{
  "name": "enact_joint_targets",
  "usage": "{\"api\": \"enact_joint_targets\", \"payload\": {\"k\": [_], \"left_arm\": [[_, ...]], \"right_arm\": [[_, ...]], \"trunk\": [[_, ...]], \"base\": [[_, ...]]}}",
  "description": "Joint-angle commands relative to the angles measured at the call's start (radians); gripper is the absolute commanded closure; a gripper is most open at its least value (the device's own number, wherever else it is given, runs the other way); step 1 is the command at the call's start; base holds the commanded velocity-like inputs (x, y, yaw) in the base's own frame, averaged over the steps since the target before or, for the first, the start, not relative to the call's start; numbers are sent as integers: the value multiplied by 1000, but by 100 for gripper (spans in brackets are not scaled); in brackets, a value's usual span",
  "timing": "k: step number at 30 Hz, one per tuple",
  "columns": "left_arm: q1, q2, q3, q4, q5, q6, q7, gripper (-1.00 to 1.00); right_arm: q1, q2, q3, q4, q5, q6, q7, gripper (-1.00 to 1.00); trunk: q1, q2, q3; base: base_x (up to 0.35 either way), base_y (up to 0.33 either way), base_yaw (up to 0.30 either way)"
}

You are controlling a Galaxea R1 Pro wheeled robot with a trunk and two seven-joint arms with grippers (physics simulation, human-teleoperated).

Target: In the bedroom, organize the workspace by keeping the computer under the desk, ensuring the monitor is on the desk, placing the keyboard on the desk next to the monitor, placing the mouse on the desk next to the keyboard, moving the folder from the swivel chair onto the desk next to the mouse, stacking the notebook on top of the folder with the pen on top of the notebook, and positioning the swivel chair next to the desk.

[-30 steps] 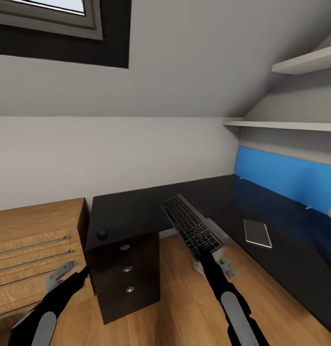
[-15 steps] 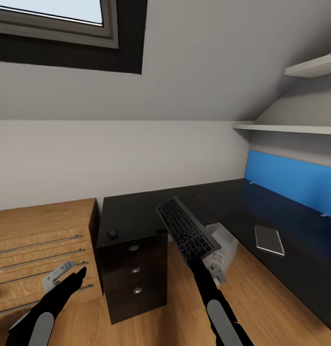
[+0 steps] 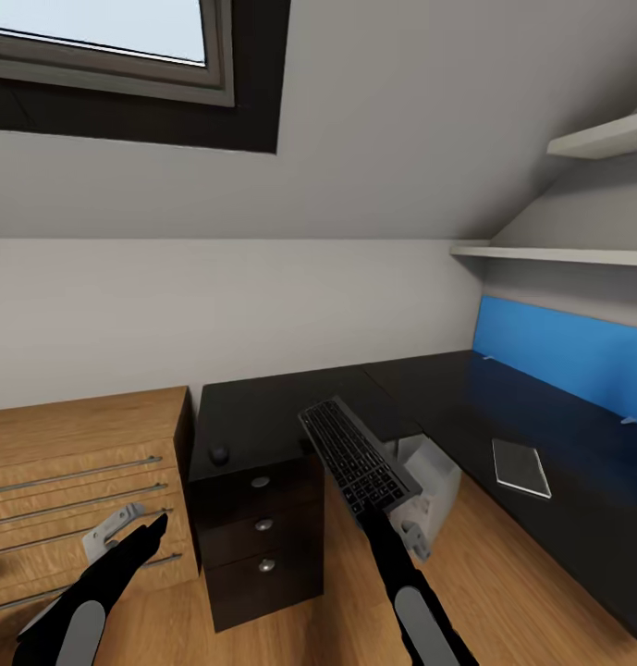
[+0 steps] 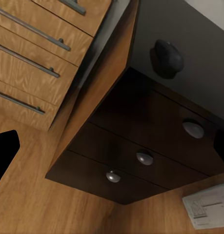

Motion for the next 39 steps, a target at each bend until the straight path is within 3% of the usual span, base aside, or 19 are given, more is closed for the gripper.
{"api": "enact_joint_targets", "payload": {"k": [1, 6, 8, 10, 15, 28, 39], "left_arm": [[-1, -1, 1, -1, 11, 4, 7, -100], [-1, -1, -7, -1, 11, 4, 7, -100], [-1, 0, -30, -1, 11, 4, 7, -100], [-1, 0, -41, -1, 11, 3, 7, -100], [-1, 1, -45, -1, 11, 3, 7, -100], [-1, 0, -49, -1, 10, 3, 7, -100], [-1, 0, -63, -1, 9, 3, 7, -100]], "right_arm": [[-1, 0, 4, 0, -20, -7, -4, 100], [-1, 0, 6, 5, -118, -6, -3, 100], [-1, 7, 23, 5, -157, -5, -3, 100], [-1, 25, 37, 4, -174, -4, -3, 100], [-1, 30, 37, 4, -201, -4, -2, 100], [-1, 28, 31, 1, -221, -7, 3, 100], [-1, 31, 33, 3, -221, -9, 2, 100]], "trunk": [[0, -1, 0], [0, -1, 5], [0, -1, 6], [0, -1, 6], [0, -1, 6], [0, -1, 6], [0, -1, 17]], "base": [[0, 0, 47], [0, 0, 53], [0, 0, 16], [0, 0, 4], [0, 0, 1], [0, 0, 0], [0, 0, 166]]}}
